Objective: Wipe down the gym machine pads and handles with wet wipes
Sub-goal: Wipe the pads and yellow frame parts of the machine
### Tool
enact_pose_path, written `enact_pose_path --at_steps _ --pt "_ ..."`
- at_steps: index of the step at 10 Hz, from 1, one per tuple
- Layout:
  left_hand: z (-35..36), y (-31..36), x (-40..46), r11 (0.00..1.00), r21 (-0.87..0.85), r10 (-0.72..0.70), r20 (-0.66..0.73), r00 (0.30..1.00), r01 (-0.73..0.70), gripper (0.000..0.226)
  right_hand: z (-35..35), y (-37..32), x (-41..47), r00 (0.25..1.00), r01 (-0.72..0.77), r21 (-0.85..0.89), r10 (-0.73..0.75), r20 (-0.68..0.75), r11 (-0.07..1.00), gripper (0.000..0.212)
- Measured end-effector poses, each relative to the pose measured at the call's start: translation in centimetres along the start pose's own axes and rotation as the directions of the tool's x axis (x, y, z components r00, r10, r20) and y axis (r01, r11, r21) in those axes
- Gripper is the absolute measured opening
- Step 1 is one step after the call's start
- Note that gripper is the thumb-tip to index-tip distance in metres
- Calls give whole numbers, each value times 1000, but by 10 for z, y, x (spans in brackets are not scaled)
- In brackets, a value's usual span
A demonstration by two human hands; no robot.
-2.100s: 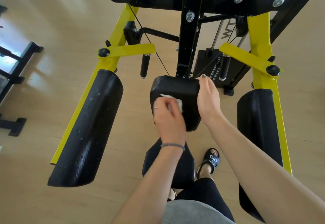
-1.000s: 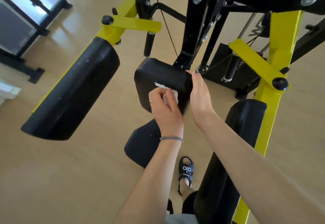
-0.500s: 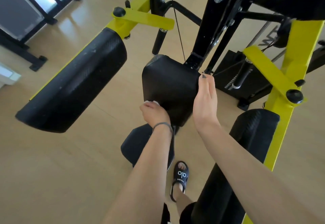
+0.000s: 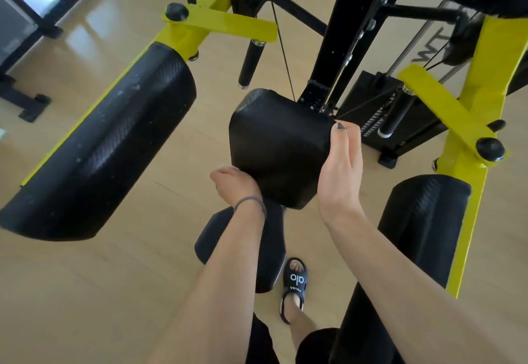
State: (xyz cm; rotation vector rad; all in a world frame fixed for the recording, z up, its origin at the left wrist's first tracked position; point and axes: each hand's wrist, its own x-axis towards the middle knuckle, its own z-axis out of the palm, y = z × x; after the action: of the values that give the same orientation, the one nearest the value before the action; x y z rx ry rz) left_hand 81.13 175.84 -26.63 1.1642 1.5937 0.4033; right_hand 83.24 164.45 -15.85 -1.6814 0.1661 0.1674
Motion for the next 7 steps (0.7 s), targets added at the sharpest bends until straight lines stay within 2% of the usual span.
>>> enact_pose_path --at_steps 1,2,3,4,5,6,7 --pt "9 -20 0 986 105 -150 189 970 132 39 2 -1 -1 1000 -9 0 9 -15 1000 23" --pt "18 -57 -23 757 639 -120 341 932 -136 43 0 -2 0 1000 -18 -4 18 5 1000 22" --pt "12 -48 -60 856 486 -25 378 926 -175 34 -3 -4 0 999 -31 -11 31 17 999 22" --pt "6 -31 -77 909 -223 -284 285 916 351 28 -3 -4 -1 999 -35 -18 35 16 999 21" --pt "7 -20 -55 972 180 -188 194 963 154 33 -3 -6 -1 999 -42 -8 42 23 999 22" --pt "4 -38 -41 555 759 -89 461 883 -341 36 -4 -6 -2 998 -46 -18 47 40 999 23" --pt "9 -29 -54 659 722 -172 417 893 -210 33 -5 -6 -1 997 -57 -15 58 47 998 24"
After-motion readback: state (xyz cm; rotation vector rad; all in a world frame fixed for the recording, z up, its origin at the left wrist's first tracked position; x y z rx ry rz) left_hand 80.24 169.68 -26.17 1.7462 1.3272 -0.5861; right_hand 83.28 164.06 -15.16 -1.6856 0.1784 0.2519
